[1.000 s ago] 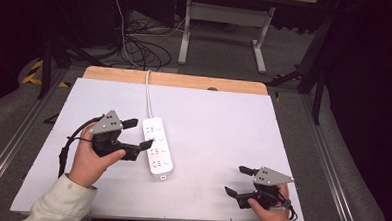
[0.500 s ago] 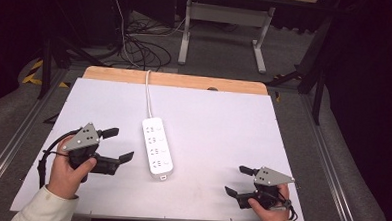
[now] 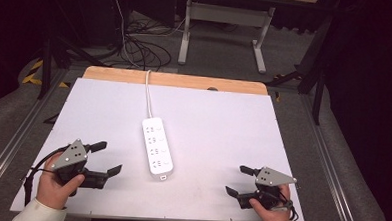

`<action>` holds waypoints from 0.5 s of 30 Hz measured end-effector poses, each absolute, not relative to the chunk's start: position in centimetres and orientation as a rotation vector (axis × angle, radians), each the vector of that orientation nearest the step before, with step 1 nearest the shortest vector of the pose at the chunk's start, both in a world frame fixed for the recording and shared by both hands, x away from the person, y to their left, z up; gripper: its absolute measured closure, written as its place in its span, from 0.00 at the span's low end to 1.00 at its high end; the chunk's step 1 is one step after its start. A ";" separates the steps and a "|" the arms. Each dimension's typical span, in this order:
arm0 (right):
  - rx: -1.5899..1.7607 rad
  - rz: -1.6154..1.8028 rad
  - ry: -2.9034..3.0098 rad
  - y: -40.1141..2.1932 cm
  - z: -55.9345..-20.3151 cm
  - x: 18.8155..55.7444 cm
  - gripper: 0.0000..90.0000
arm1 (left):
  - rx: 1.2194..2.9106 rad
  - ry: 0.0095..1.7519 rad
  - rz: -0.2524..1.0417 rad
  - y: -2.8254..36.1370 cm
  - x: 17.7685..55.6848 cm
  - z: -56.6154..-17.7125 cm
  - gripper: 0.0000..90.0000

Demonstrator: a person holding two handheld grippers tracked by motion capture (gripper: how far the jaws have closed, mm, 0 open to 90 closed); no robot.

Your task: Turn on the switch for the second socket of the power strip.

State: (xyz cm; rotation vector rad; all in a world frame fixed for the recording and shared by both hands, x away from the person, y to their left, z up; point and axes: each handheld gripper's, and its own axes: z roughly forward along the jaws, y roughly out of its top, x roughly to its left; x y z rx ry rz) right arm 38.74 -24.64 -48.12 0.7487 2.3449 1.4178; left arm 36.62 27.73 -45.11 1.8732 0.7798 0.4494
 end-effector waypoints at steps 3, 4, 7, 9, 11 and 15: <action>0.748 1.418 2.345 -24.6 -48.1 38.7 0.15 | 1.846 0.804 0.421 28.5 36.3 -45.9 0.12; 0.747 1.418 2.345 -24.6 -48.1 38.7 0.15 | 1.839 0.807 0.418 28.8 36.2 -46.1 0.12; 0.746 1.414 2.346 -24.6 -48.1 38.7 0.15 | 1.846 0.796 0.435 29.6 36.0 -46.6 0.11; 0.747 1.414 2.345 -24.7 -48.1 38.7 0.15 | 1.850 0.789 0.437 30.0 35.8 -46.9 0.11; 0.747 1.416 2.344 -24.7 -48.1 38.7 0.15 | 1.862 0.787 0.440 30.3 35.5 -47.1 0.11; 0.749 1.417 2.343 -24.7 -48.1 38.7 0.15 | 1.867 0.799 0.446 30.5 35.1 -47.7 0.10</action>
